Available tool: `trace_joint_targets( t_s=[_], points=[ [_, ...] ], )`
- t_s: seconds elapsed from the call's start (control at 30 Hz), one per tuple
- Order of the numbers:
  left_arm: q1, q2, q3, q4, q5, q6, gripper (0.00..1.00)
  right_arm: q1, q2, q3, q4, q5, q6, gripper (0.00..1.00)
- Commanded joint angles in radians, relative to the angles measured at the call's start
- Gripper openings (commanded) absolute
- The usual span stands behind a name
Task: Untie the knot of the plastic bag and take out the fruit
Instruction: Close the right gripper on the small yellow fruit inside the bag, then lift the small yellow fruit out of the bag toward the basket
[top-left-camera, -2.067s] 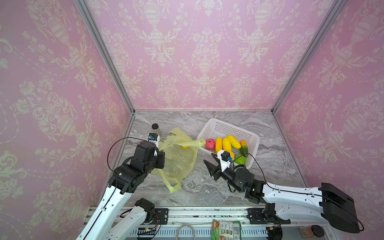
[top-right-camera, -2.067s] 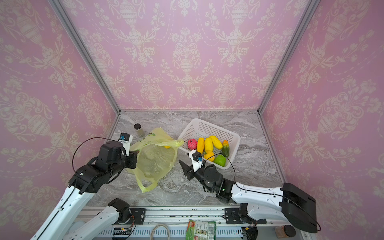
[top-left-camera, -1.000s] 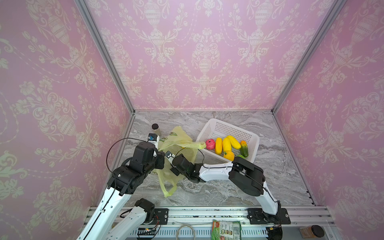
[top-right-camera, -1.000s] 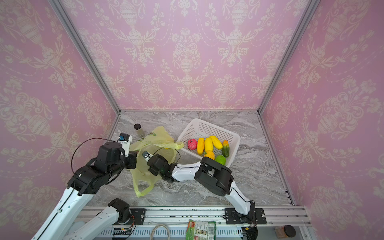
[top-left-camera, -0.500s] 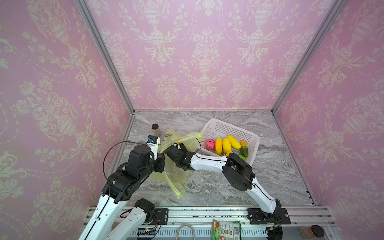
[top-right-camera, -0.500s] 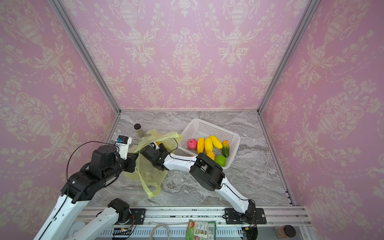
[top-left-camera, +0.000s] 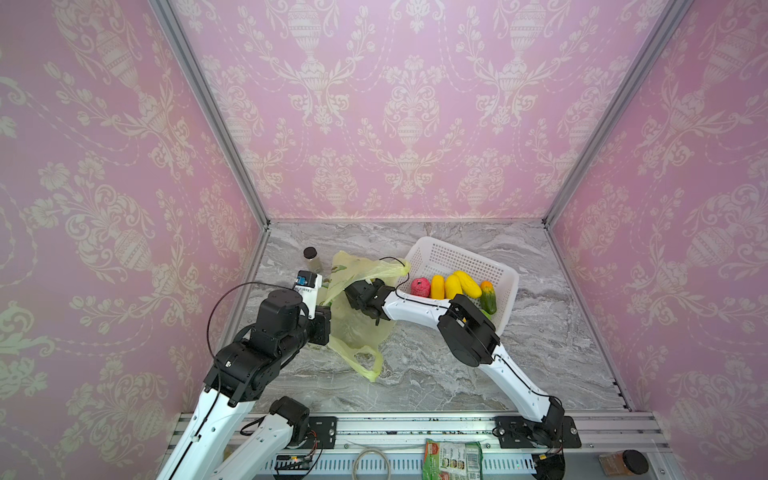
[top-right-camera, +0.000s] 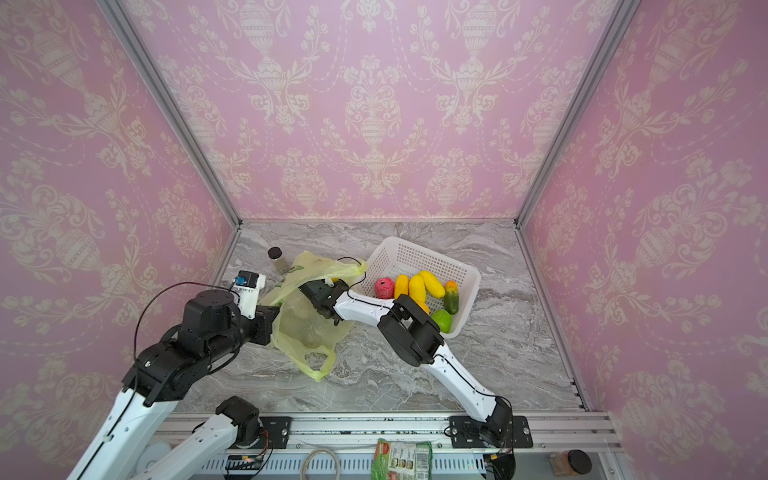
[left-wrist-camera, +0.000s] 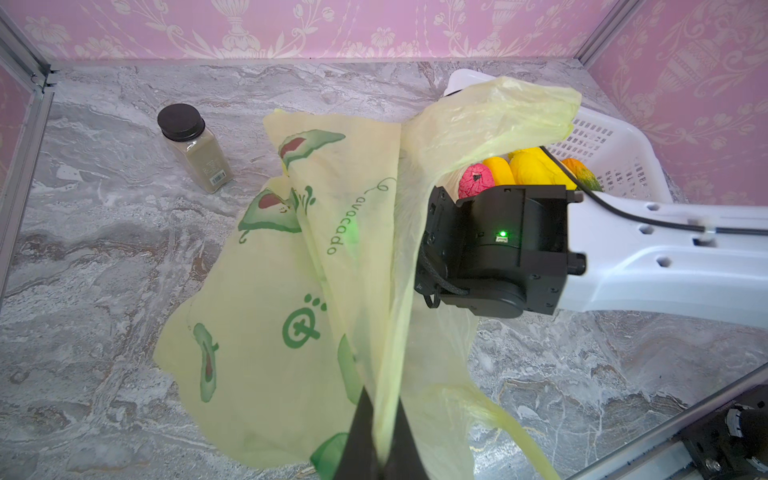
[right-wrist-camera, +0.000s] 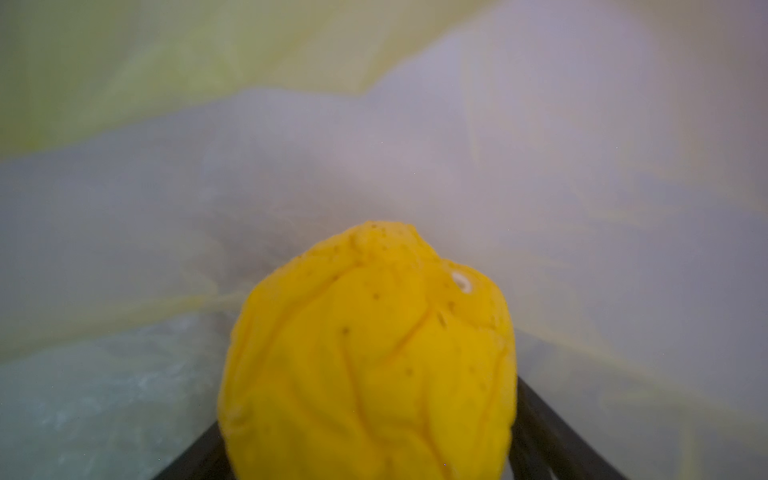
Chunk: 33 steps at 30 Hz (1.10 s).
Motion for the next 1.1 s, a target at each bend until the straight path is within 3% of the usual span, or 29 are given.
trace_joint_targets(
  t_s=[0.0, 0.47, 0.67, 0.9, 1.07],
  points=[
    [-0.009, -0.011, -0.011, 0.011, 0.012, 0.020, 0.00, -0.006, 0.015, 0.017, -0.043, -0.055, 0.018, 0.89],
    [-0.009, 0.000, -0.013, 0.010, 0.010, 0.017, 0.00, -0.021, 0.028, 0.069, 0.035, -0.187, 0.085, 0.95],
    [-0.009, 0.004, -0.012, 0.009, 0.001, 0.017, 0.00, -0.029, 0.002, 0.015, 0.092, -0.221, 0.107, 0.72],
    [-0.007, 0.041, -0.011, -0.008, -0.103, 0.001, 0.00, -0.030, -0.145, -0.241, 0.265, -0.247, 0.106, 0.49],
    [0.005, 0.086, -0.004, -0.022, -0.151, -0.009, 0.00, -0.028, -0.284, -0.480, 0.451, -0.323, 0.098, 0.38]
  ],
)
